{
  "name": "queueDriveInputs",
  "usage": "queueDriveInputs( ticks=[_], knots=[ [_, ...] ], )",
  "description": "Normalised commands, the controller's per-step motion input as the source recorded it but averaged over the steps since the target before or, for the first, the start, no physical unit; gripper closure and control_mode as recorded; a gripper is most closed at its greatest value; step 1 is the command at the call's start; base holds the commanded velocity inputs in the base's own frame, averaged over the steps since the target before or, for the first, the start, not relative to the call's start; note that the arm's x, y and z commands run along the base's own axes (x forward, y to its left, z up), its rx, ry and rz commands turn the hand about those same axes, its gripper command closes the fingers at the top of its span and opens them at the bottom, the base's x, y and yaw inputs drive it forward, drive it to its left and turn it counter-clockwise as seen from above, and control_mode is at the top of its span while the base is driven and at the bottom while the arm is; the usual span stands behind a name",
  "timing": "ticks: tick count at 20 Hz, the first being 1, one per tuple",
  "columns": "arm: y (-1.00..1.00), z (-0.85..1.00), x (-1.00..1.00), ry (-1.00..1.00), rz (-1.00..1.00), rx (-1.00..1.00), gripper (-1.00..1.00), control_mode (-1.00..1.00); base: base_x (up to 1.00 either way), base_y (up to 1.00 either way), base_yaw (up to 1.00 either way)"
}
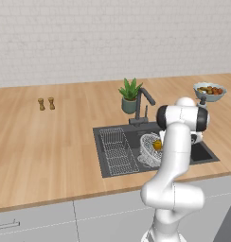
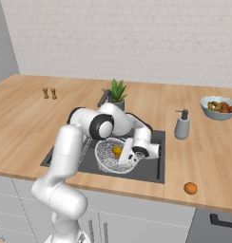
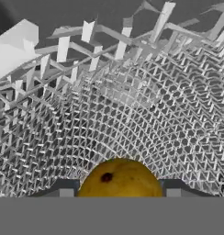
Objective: Put the colander in the sink, put the tangerine, mango in the colander, and turn on the sink faucet and pour water over the colander.
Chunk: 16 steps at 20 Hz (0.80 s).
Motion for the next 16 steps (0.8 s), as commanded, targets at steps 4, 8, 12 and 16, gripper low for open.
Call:
queueDriveInputs(
  ticks=[4, 8, 12, 16],
  knots=[
    [0.0, 0.07, -0.02, -0.29, -0.07, 0.0, -1.0, -1.0, 0.0, 0.0, 0.0],
    [0.07, 0.45, -0.04, -0.23, -0.07, 0.0, -1.0, -1.0, 0.0, 0.0, 0.0],
    [0.17, 0.85, -0.05, -0.16, -0.03, -0.01, -1.0, -1.0, 0.0, 0.0, 0.0],
    [0.16, 1.0, -0.05, -0.13, -0.02, -0.02, -1.0, -1.0, 0.0, 0.0, 0.0]
  ],
)
